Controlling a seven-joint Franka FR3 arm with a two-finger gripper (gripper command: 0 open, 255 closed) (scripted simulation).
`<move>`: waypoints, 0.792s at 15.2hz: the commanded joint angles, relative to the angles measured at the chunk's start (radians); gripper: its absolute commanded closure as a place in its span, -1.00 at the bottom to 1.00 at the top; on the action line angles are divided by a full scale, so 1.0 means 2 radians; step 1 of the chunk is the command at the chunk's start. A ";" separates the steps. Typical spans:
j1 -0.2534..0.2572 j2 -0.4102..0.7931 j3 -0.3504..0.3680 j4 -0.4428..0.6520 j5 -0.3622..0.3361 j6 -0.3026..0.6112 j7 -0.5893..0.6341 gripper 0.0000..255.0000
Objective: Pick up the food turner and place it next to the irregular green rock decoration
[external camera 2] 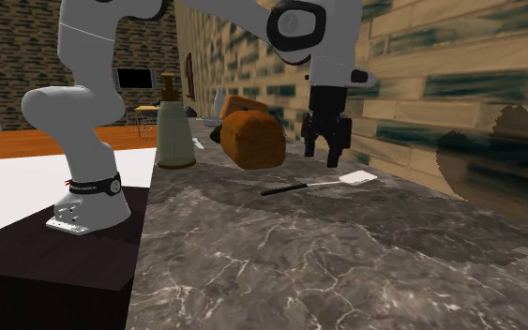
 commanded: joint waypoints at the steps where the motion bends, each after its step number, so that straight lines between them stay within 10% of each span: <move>1: -0.001 0.013 0.000 0.002 0.001 0.012 -0.004 -1.00; 12: -0.002 0.027 0.000 -0.017 0.001 0.044 -0.004 -1.00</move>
